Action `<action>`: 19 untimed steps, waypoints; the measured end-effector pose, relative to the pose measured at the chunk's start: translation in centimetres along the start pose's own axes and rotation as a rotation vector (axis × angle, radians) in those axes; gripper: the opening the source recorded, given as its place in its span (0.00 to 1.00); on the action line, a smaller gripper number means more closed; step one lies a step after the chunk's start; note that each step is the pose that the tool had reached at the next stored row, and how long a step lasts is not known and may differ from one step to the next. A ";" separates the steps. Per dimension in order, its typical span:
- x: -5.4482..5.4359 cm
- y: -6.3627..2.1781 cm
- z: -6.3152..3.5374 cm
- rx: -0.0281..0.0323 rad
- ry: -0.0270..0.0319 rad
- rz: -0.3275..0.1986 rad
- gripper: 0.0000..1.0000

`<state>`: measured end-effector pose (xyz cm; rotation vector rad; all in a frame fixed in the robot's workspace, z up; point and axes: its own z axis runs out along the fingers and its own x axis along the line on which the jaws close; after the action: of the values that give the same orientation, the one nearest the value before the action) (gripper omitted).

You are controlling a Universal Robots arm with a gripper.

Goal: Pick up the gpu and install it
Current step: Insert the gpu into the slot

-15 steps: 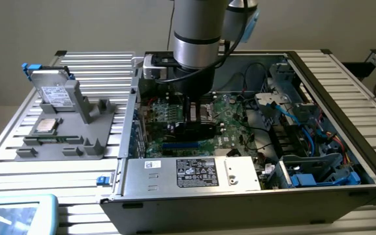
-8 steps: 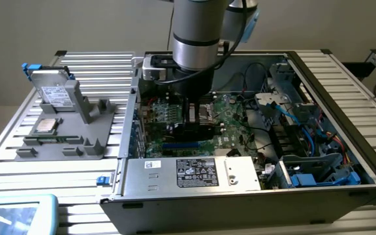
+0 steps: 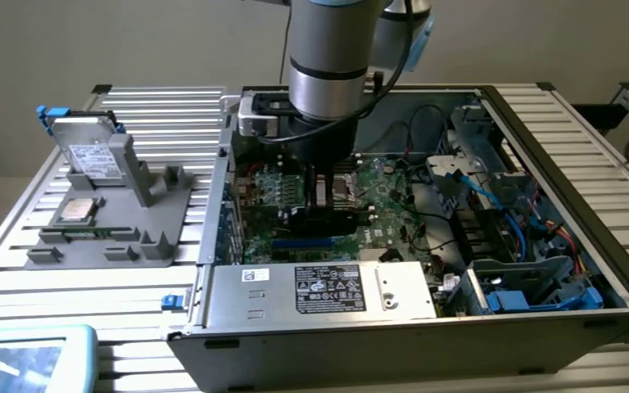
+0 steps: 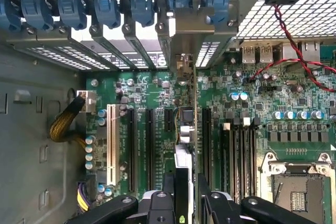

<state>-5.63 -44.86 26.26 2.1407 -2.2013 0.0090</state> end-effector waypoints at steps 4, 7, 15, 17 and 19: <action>0.0 0.02 0.05 -0.0002 -0.0005 0.000 0.27; 0.0 0.09 0.10 -0.0001 -0.0011 0.000 0.27; 0.1 0.26 0.15 -0.0002 -0.0013 0.000 0.27; 0.1 0.27 0.16 -0.0002 -0.0012 0.000 0.27; 0.0 0.29 0.17 -0.0002 -0.0011 0.000 0.27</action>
<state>-5.93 -44.91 26.10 2.1410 -2.2020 0.0076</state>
